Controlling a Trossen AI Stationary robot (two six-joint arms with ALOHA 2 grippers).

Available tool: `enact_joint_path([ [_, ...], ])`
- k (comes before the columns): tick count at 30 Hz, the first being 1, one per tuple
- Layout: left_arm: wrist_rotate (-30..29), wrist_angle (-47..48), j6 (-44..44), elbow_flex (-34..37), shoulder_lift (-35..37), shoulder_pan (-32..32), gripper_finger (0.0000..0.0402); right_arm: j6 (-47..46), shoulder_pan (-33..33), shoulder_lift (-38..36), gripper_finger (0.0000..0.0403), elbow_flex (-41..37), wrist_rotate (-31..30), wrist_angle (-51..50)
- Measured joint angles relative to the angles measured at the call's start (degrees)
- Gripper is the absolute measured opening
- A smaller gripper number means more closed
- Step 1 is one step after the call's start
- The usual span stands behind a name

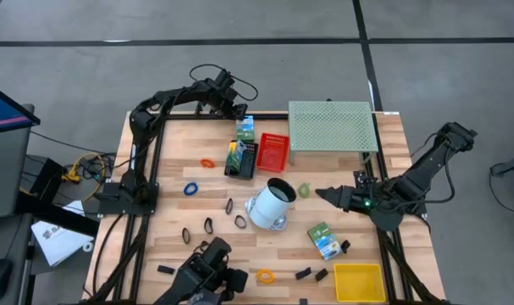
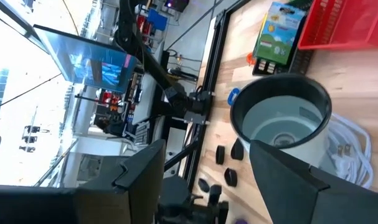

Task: Pick & Place Office Desk Supplies
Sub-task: Put the crayon box into the black bin

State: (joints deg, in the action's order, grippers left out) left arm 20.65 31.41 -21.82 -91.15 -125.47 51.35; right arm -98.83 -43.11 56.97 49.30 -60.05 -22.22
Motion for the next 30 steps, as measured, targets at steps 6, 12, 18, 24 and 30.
enact_joint_path([
  [6, 0.7, -1.2, -0.7, 0.0, 0.0, -0.4, 0.0181, 0.1, -0.3, 0.0, 0.0230, 0.0, 0.0, 0.0],
  [12, 0.4, -2.4, -1.1, 0.0, 0.0, -0.5, 0.0146, 0.3, -0.3, 0.0, 0.0230, 0.0, 0.0, 0.0],
  [18, 0.2, -2.9, -0.9, 0.0, 0.0, -0.5, 0.0078, 0.5, -0.3, 0.0, 0.0230, 0.0, 0.0, 0.0],
  [24, 0.1, -4.0, -0.2, 0.0, 0.0, -0.5, 0.0007, 0.5, -0.4, 0.0, 0.0230, 0.0, 0.0, 0.0],
  [30, 2.8, -5.4, -1.0, 0.0, 0.0, -0.5, 0.0001, 0.5, -0.4, 0.0, 0.0230, 0.0, 0.0, 0.2],
])
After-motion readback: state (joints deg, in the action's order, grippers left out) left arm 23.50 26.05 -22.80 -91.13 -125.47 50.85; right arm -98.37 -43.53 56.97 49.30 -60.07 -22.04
